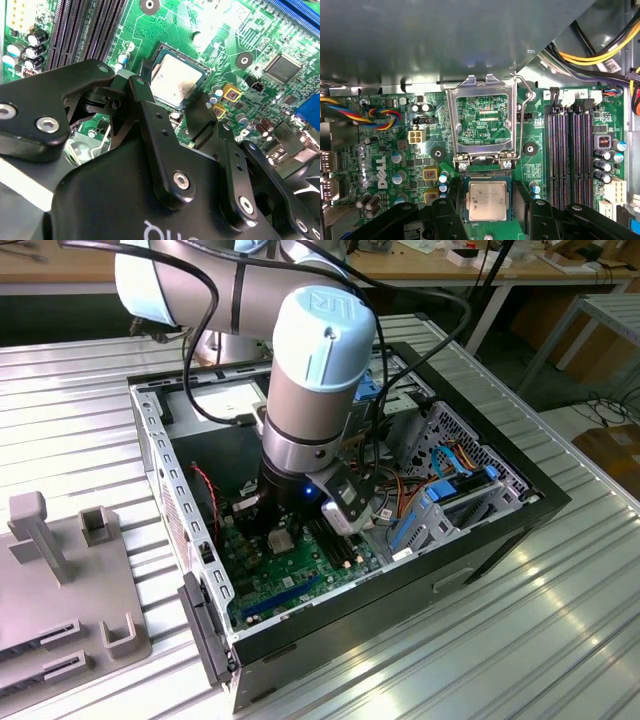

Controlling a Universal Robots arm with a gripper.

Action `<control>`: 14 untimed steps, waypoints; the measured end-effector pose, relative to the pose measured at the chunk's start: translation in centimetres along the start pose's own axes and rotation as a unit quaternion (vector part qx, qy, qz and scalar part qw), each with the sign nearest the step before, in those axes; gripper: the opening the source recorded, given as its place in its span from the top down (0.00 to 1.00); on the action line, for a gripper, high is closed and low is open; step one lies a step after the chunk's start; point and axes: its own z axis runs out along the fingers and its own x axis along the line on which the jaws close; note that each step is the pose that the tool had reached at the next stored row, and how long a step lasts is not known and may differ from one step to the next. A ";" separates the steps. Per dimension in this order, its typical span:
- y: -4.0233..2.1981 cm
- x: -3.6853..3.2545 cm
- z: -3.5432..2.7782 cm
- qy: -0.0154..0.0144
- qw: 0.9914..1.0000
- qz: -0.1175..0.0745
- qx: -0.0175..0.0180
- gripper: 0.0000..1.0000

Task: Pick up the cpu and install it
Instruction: 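Place the cpu into insertion slot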

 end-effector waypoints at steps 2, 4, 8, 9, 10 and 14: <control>0.00 0.00 0.06 0.000 1.000 0.000 0.000 0.46; 0.00 0.00 0.08 0.000 1.000 0.000 0.000 0.46; 0.00 0.00 0.11 0.000 1.000 -0.008 0.000 0.46; 0.01 0.00 0.11 0.000 1.000 -0.010 0.000 0.46; 0.01 -0.01 0.11 0.000 1.000 -0.013 0.000 0.46; 0.02 -0.03 0.13 0.000 1.000 -0.025 0.000 0.46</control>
